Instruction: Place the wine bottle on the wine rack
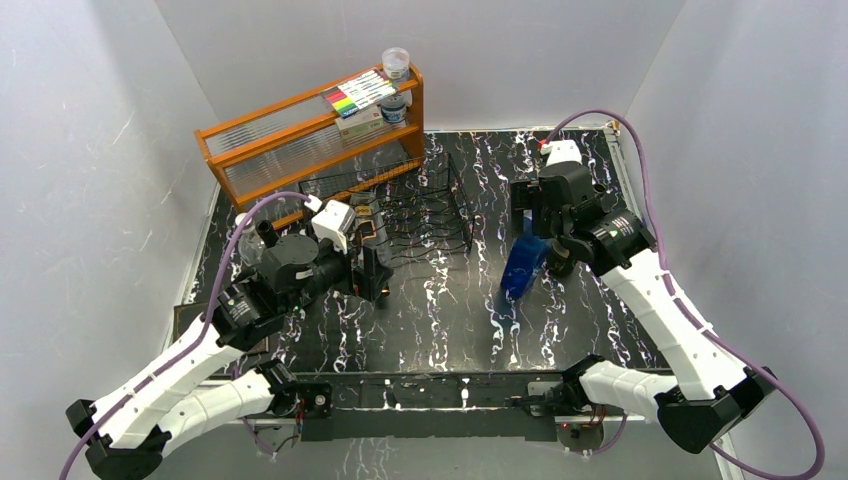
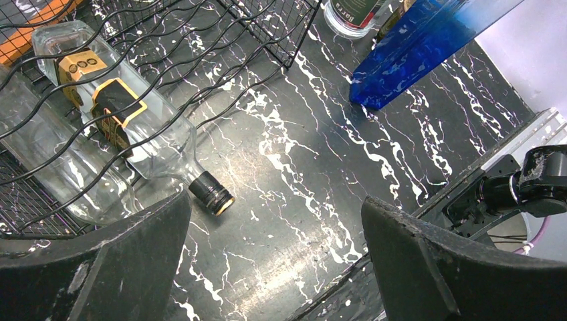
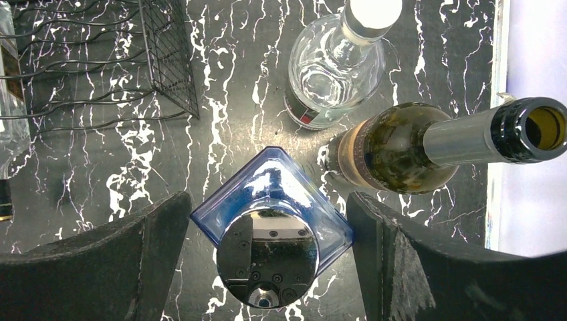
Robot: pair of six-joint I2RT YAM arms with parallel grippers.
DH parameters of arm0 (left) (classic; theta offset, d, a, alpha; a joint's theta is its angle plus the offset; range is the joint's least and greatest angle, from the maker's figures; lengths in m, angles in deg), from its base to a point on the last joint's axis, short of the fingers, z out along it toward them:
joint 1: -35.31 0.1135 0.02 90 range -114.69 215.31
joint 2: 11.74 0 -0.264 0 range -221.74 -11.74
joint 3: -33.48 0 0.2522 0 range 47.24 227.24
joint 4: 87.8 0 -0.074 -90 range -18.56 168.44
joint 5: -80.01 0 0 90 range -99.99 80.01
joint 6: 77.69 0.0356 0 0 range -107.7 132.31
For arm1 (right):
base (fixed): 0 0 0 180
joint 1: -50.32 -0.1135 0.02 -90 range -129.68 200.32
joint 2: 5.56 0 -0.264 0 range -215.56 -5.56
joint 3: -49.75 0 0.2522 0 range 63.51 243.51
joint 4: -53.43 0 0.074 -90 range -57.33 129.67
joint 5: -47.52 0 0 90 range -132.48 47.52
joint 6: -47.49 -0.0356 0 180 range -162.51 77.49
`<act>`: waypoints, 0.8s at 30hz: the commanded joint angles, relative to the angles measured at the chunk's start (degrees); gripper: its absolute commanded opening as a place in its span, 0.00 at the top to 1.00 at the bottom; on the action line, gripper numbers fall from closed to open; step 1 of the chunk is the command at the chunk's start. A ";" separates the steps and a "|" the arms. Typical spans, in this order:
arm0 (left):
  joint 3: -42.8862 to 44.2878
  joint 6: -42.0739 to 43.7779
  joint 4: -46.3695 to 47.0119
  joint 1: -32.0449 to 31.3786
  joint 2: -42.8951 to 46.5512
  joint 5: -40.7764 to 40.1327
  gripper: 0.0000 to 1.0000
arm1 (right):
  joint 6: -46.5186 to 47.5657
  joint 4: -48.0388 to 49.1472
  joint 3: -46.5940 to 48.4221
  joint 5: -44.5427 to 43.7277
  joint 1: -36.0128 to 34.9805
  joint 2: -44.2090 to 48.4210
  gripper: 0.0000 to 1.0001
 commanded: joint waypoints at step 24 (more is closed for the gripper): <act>-0.34 -0.16 0.39 0.13 -0.77 0.65 0.02 | -1.35 -5.41 2.71 2.85 0.11 1.63 0.37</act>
